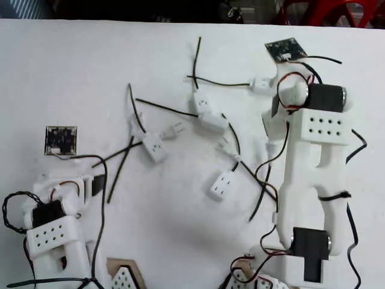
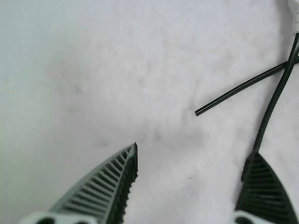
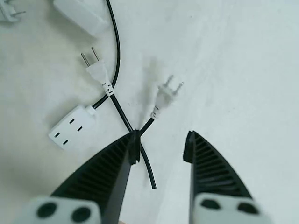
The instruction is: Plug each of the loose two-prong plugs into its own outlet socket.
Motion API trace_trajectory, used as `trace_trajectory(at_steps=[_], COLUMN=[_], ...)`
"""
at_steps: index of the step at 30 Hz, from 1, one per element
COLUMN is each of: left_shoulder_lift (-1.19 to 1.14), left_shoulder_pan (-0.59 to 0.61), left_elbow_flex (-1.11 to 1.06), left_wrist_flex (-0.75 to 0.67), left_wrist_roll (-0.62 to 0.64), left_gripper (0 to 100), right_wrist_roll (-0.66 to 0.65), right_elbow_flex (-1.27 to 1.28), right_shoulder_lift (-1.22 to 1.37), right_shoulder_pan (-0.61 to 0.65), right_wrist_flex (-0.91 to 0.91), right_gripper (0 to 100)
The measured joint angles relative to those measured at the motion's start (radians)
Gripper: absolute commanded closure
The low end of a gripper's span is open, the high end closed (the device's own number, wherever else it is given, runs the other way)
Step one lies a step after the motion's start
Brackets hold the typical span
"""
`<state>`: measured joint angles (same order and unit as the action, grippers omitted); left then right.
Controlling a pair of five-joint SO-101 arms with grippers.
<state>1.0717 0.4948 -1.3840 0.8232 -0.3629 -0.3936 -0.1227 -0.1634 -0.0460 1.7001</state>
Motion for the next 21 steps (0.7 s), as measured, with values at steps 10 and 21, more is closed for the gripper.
trace_trajectory(at_steps=[10, 21], left_shoulder_lift=[0.0, 0.0], left_shoulder_pan=[0.0, 0.0], left_elbow_flex=[0.0, 0.0], left_wrist_flex=[0.0, 0.0], left_wrist_roll=[0.0, 0.0], left_gripper=[65, 65], right_wrist_roll=[0.014, -0.448], right_elbow_flex=[0.137, 0.448], right_shoulder_lift=[-0.109, -0.109], right_shoulder_pan=[0.008, -0.077], right_wrist_flex=[0.0, -0.282], right_gripper=[86.8, 86.8])
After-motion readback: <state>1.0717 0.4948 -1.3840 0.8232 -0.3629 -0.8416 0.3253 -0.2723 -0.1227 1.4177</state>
